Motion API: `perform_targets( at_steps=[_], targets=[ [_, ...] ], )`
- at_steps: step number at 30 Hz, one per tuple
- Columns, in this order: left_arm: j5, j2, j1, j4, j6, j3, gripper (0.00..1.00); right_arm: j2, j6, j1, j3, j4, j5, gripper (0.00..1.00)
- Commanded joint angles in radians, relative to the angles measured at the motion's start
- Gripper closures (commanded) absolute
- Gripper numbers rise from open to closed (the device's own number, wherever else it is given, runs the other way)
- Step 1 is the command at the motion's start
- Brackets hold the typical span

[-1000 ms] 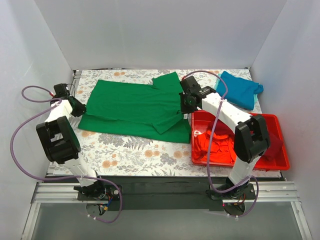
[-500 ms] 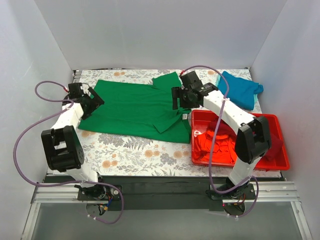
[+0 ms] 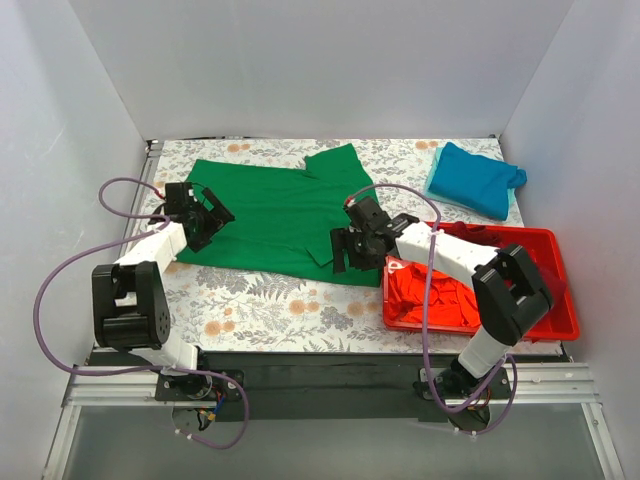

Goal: Fold and stack the t-shirts
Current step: Fold the tshirt

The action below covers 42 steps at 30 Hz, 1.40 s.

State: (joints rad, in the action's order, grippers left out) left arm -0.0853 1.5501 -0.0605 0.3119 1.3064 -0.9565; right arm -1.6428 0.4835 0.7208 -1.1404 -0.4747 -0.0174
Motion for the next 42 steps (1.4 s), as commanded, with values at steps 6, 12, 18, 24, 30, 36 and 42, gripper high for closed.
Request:
perform_targets(
  at_steps=[6,12,18,24,30,36,42],
  targets=[
    [0.010,0.068,0.002,-0.102,0.033,0.054,0.07,-0.003,0.026,-0.006,0.090,0.156,-0.027,0.15],
    [0.028,0.094,0.002,-0.114,0.007,0.070,0.07,-0.009,0.007,-0.006,0.117,0.183,-0.009,0.15],
    [0.047,0.116,0.004,-0.116,0.001,0.076,0.06,-0.032,0.004,-0.007,0.136,0.196,0.013,0.15],
    [0.073,0.120,0.002,-0.112,0.013,0.108,0.04,-0.054,0.015,0.003,0.168,0.200,0.007,0.16],
    [0.128,0.087,0.002,-0.109,0.034,0.168,0.04,-0.055,0.049,0.051,0.199,0.193,-0.010,0.16],
    [0.197,0.047,0.002,-0.059,0.042,0.183,0.02,0.000,0.113,0.135,0.263,0.136,0.013,0.17],
    [0.225,0.005,-0.019,-0.004,0.048,0.200,0.02,0.087,0.196,0.206,0.347,0.123,0.051,0.17]
  ],
)
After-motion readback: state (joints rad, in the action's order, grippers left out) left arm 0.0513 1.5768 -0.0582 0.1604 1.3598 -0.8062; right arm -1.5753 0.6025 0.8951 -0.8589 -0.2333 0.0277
